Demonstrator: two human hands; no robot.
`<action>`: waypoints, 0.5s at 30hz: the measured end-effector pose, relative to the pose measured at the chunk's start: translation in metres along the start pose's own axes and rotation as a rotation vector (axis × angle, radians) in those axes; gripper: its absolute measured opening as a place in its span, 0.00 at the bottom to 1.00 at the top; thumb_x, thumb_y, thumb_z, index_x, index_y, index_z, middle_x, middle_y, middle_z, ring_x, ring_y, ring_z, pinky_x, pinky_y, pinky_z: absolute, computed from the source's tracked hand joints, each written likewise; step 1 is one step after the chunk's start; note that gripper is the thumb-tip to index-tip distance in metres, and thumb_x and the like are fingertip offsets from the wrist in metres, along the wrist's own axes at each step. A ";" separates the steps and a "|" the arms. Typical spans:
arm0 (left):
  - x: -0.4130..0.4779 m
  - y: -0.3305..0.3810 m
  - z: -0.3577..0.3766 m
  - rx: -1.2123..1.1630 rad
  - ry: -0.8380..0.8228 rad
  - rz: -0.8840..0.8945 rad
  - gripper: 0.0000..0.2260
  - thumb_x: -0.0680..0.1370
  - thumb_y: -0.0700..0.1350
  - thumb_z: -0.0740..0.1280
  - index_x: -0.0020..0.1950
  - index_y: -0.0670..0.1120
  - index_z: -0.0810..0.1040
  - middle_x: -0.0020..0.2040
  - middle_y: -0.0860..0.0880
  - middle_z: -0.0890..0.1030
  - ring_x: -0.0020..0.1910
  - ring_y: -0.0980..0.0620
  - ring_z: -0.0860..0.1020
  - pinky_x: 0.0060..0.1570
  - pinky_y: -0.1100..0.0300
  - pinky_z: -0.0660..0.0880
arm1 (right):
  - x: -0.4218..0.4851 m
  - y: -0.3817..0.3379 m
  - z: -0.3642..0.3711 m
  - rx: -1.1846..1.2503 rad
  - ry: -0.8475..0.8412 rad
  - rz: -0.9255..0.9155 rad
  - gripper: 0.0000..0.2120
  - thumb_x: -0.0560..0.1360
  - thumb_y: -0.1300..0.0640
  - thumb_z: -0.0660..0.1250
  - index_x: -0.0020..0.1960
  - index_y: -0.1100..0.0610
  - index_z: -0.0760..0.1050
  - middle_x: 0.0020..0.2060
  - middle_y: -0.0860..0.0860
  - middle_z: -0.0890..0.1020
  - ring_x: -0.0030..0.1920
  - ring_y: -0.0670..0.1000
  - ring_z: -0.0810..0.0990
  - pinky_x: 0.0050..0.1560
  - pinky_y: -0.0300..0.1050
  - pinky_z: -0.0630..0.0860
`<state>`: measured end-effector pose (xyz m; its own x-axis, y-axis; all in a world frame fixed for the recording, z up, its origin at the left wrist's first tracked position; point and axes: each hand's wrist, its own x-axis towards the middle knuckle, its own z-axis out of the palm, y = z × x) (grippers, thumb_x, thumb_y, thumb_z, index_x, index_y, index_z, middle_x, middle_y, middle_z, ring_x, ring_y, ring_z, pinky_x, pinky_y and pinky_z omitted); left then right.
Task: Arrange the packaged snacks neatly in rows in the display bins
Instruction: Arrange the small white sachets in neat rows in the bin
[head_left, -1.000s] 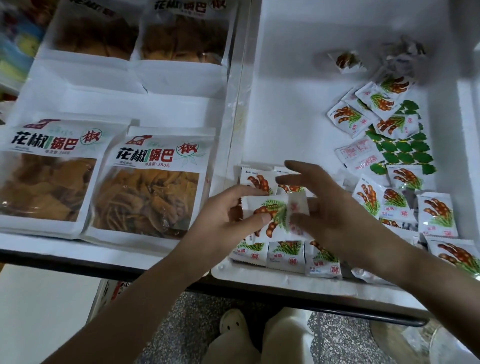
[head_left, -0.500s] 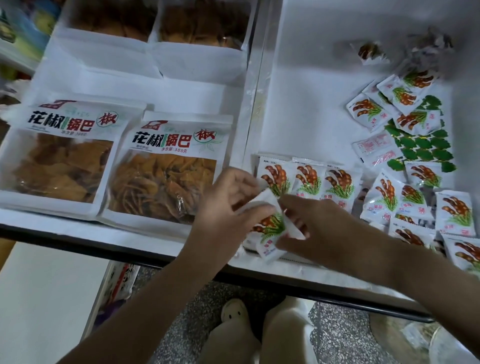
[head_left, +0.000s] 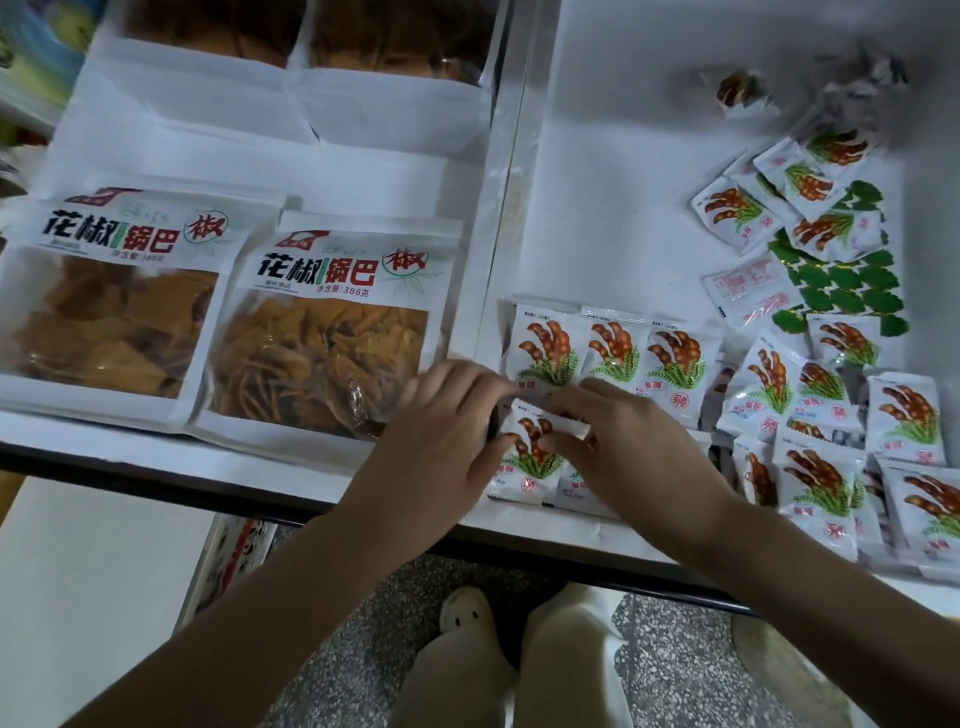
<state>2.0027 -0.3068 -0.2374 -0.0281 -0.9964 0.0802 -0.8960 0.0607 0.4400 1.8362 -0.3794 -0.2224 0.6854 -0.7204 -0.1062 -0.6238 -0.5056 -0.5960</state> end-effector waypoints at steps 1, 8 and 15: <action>0.000 0.001 0.000 0.016 -0.010 0.003 0.13 0.76 0.51 0.58 0.58 0.49 0.71 0.54 0.52 0.75 0.56 0.53 0.69 0.54 0.60 0.62 | -0.001 0.000 0.001 -0.050 0.003 -0.016 0.14 0.75 0.56 0.68 0.61 0.51 0.76 0.43 0.42 0.73 0.38 0.46 0.73 0.34 0.35 0.64; 0.001 0.000 0.000 0.120 -0.049 -0.004 0.14 0.75 0.52 0.58 0.57 0.48 0.72 0.53 0.52 0.75 0.54 0.52 0.72 0.53 0.59 0.67 | -0.004 0.005 0.004 -0.137 0.082 -0.182 0.18 0.73 0.60 0.70 0.61 0.54 0.73 0.46 0.52 0.77 0.41 0.52 0.78 0.33 0.41 0.74; 0.020 0.005 -0.011 0.172 0.011 0.062 0.12 0.76 0.48 0.58 0.52 0.45 0.76 0.47 0.49 0.77 0.48 0.50 0.74 0.51 0.60 0.64 | -0.007 0.014 0.003 -0.252 0.128 -0.264 0.17 0.75 0.51 0.60 0.63 0.53 0.67 0.48 0.52 0.77 0.46 0.52 0.76 0.43 0.45 0.76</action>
<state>2.0029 -0.3259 -0.2238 -0.0812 -0.9903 0.1128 -0.9552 0.1097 0.2748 1.8240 -0.3803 -0.2319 0.7920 -0.5955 0.1346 -0.5161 -0.7707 -0.3736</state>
